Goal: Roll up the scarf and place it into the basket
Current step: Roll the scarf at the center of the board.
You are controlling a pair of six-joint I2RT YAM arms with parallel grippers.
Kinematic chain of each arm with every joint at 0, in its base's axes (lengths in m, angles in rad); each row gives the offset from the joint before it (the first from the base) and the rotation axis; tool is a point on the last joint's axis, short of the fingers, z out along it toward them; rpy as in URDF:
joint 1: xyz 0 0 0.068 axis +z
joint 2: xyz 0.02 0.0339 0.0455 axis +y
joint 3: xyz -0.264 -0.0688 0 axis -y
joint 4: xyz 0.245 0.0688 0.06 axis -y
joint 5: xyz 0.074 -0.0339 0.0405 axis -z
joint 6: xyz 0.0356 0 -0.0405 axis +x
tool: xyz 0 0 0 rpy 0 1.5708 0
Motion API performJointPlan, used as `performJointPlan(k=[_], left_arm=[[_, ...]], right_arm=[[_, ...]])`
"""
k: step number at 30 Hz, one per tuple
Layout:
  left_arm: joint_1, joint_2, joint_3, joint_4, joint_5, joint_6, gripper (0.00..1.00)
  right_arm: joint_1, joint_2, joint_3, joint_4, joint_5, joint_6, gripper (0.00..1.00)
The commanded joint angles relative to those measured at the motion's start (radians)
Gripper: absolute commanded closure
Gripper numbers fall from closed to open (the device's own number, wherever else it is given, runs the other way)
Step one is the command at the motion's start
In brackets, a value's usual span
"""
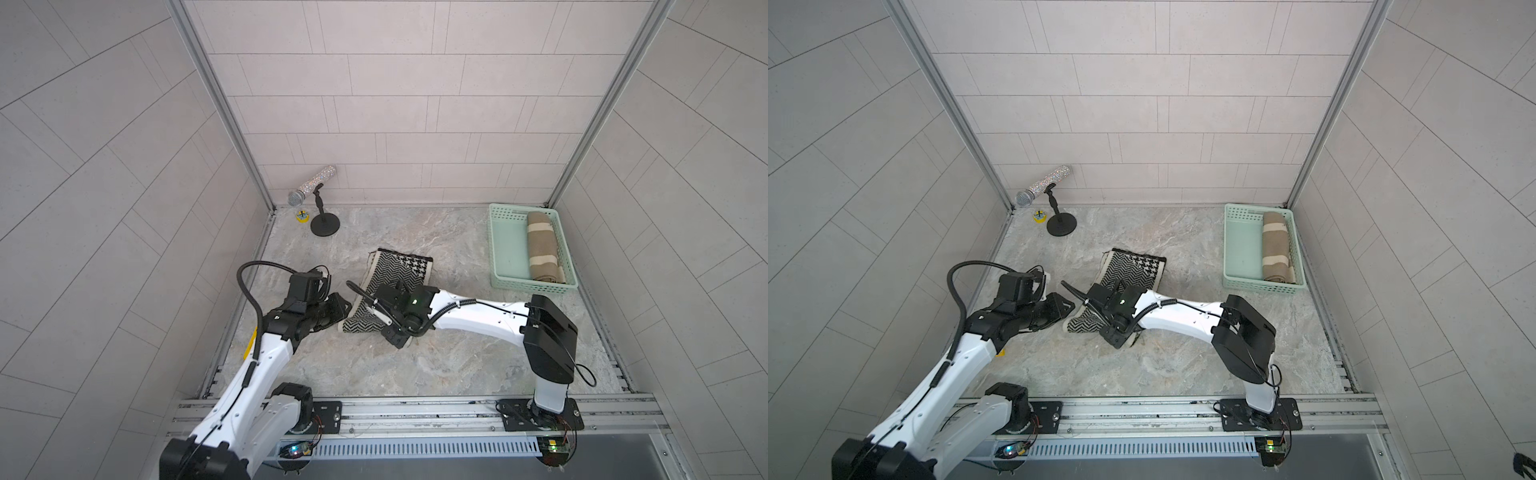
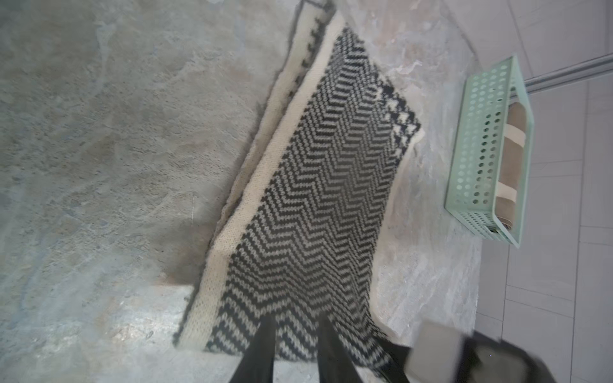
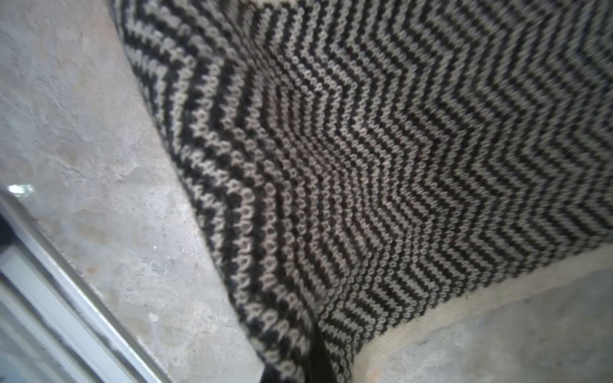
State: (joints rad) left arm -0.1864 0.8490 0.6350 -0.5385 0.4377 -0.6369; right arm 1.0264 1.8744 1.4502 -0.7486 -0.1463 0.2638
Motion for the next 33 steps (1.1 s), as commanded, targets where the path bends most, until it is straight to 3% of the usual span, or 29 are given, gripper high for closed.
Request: performJointPlan(k=[1, 5, 9, 17, 28, 33], left_arm=[[-0.025, -0.048, 0.001, -0.066, 0.011, -0.006, 0.76], [-0.111, 0.017, -0.033, -0.009, 0.027, -0.01, 0.78], [-0.171, 0.126, -0.022, 0.075, 0.028, -0.012, 0.78], [-0.171, 0.337, 0.041, 0.207, 0.002, 0.012, 0.79], [-0.17, 0.591, 0.054, 0.464, -0.049, 0.015, 0.97], [-0.165, 0.686, 0.06, 0.45, -0.079, 0.022, 1.0]], right_arm=[[-0.09, 0.045, 0.022, -0.055, -0.236, 0.048, 1.0], [-0.184, 0.108, 0.052, -0.05, -0.391, 0.036, 1.0], [-0.232, 0.166, 0.087, -0.07, -0.45, 0.018, 1.0], [-0.254, 0.238, 0.131, -0.101, -0.476, -0.006, 1.0], [-0.279, 0.239, 0.107, -0.091, -0.472, 0.0, 1.0], [-0.279, 0.158, 0.053, -0.062, -0.35, 0.012, 0.8]])
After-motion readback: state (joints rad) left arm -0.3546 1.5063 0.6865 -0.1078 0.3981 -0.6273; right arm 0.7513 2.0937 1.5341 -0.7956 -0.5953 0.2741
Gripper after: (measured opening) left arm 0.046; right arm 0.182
